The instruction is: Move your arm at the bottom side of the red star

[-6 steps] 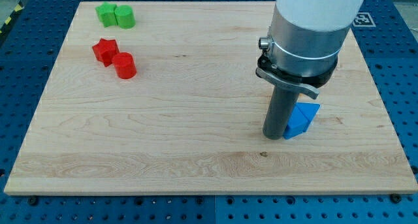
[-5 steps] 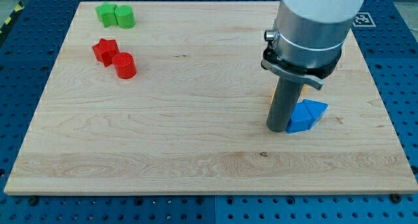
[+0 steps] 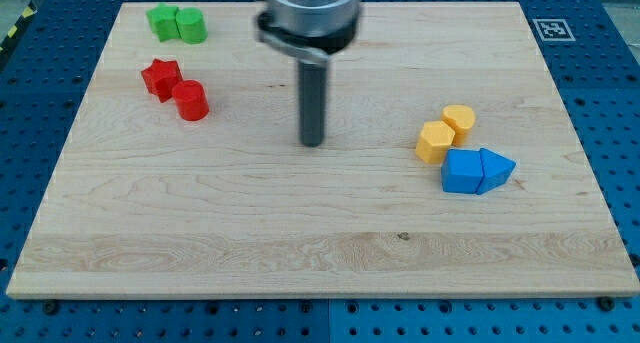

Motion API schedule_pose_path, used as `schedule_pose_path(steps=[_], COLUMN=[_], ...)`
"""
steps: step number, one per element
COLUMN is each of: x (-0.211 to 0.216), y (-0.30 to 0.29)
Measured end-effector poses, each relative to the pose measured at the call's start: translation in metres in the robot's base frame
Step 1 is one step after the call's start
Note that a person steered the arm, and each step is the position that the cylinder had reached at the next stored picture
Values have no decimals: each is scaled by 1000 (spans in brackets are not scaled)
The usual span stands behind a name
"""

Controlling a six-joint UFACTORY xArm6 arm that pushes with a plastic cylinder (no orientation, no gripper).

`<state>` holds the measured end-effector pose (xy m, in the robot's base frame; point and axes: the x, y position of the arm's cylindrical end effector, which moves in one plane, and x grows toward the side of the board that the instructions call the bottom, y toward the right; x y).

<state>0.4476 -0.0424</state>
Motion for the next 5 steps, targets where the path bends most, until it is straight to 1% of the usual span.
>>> schedule_pose_path(steps=[1,2,4,5], x=[1,4,-4,-9], y=[-54,-55,-153,-149])
